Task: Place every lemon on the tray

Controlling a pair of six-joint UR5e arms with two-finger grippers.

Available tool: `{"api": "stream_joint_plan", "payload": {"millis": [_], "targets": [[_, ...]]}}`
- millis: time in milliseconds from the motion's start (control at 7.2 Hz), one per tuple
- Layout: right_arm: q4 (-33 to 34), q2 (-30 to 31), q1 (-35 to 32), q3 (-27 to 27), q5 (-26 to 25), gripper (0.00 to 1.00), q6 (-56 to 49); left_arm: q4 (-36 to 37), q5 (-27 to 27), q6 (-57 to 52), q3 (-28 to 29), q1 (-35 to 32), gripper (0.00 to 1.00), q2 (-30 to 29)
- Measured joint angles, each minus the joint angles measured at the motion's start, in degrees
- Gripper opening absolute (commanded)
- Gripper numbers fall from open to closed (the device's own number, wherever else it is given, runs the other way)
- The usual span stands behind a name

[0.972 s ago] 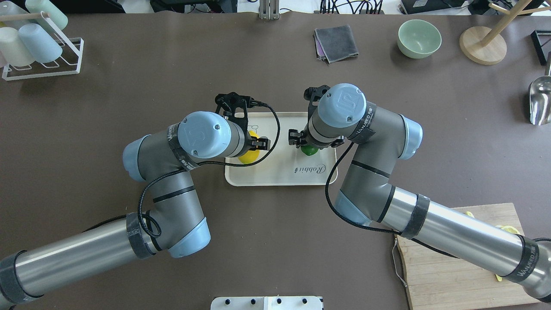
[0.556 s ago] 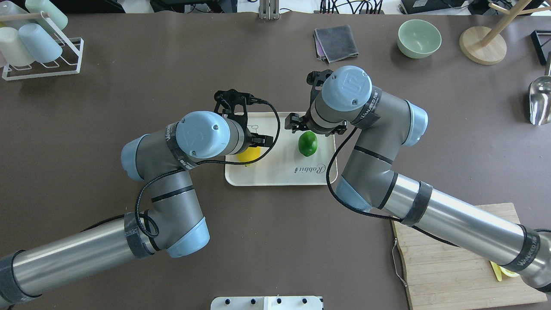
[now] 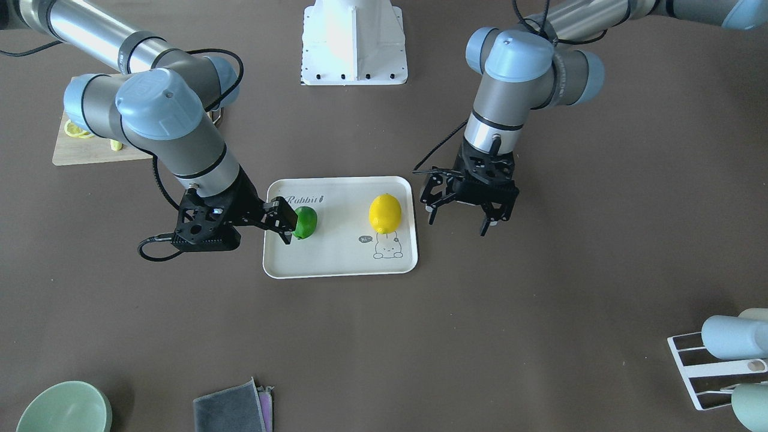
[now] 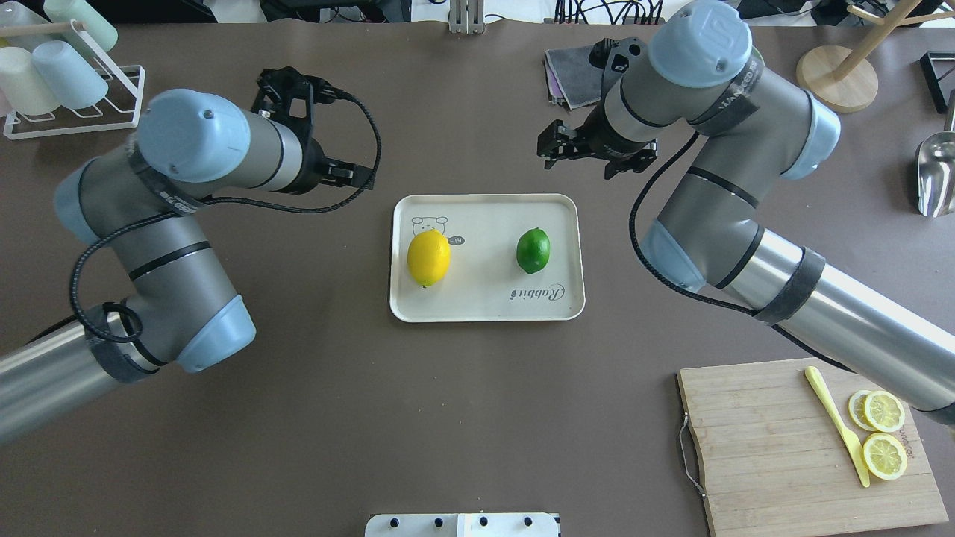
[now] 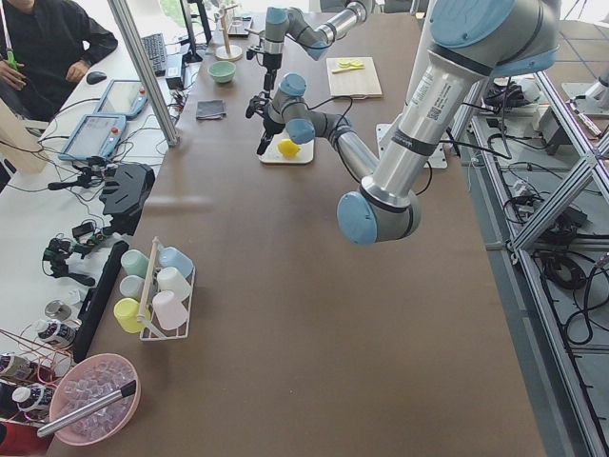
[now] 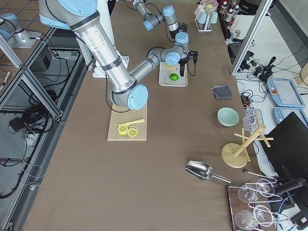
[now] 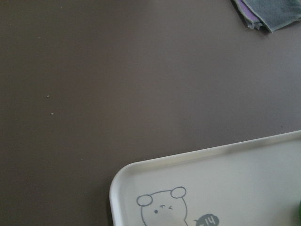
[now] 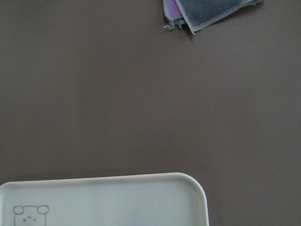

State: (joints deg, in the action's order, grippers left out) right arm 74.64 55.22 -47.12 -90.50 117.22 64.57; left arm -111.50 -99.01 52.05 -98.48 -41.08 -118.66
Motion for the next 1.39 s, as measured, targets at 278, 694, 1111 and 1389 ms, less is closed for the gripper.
{"api": "stream_joint_plan", "payload": {"millis": [278,694,1111,1389], "targets": [[-0.27,5.89,-5.90,-2.10,0.18,1.00,-10.52,-2.25,-0.18,-2.37,-2.77,-3.77,0.98,7.42],[-2.33,12.80,-9.21,-1.77,-0.27,1.00,-17.23,-3.38,-2.01,-3.23,-4.06,-6.79,0.98,14.21],[4.16,18.12,-16.33,-1.17,0.72,1.00,-41.48,-2.66,-13.63,-22.98,-4.17,-21.48,0.98,25.14],[8.58,23.24,-23.23,-1.24,4.70,1.00,-56.01,-1.43,-24.33,-37.61,-1.07,-35.92,0.98,29.33]]}}
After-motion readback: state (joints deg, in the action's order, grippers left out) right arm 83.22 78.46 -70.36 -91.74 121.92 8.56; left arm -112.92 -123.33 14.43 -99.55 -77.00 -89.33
